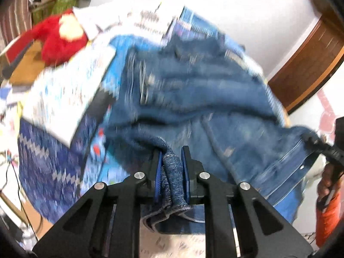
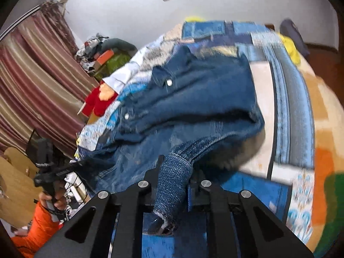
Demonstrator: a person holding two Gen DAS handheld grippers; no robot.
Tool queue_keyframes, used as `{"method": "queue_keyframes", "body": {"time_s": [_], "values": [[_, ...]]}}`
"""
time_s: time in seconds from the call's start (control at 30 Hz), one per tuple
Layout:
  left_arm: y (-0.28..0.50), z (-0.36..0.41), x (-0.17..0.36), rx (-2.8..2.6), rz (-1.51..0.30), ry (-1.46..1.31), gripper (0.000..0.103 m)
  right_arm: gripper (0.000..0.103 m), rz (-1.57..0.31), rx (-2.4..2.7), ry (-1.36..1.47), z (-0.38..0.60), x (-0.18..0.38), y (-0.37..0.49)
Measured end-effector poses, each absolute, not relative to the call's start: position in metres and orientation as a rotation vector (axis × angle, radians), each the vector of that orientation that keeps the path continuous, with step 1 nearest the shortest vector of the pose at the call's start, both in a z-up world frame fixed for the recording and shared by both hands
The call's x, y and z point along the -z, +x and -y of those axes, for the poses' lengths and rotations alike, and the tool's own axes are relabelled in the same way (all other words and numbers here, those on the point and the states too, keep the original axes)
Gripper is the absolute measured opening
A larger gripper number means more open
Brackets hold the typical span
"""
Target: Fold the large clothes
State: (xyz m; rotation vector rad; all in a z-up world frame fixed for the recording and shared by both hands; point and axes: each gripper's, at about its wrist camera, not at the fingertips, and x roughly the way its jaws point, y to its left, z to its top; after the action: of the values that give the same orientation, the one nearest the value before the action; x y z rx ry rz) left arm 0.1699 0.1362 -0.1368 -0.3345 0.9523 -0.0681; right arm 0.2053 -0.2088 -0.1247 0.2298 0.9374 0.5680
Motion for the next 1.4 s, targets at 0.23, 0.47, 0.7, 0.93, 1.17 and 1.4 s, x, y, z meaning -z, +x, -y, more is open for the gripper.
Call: {"method": "queue_keyframes", "body": {"time_s": [0.23, 0.47, 0.7, 0.93, 1.17, 1.4], "values": [[0.233, -0.185, 0.097, -0.001, -0.849, -0.358, 0.015, 0.012, -0.833, -0.535, 0.212, 0.201, 0.092, 0.261], [0.32, -0.229, 0.098, -0.15, -0.812, -0.429, 0.015, 0.011, -0.779, -0.426, 0.228, 0.203, 0.08, 0.363], [0.408, -0.247, 0.181, -0.243, -0.962, -0.466, 0.016, 0.011, -0.917, -0.316, 0.168, 0.184, 0.151, 0.471], [0.427, -0.25, 0.235, -0.257, -1.021, -0.406, 0.023, 0.012, -1.027, -0.365, 0.224, 0.198, 0.212, 0.507], [0.434, -0.241, 0.232, -0.269, -1.054, -0.317, 0.024, 0.012, -1.047, -0.479, 0.241, 0.217, 0.197, 0.507], [0.442, -0.231, 0.232, -0.309, -1.095, -0.262, 0.025, 0.013, -1.036, -0.507, 0.272, 0.225, 0.172, 0.49]]}}
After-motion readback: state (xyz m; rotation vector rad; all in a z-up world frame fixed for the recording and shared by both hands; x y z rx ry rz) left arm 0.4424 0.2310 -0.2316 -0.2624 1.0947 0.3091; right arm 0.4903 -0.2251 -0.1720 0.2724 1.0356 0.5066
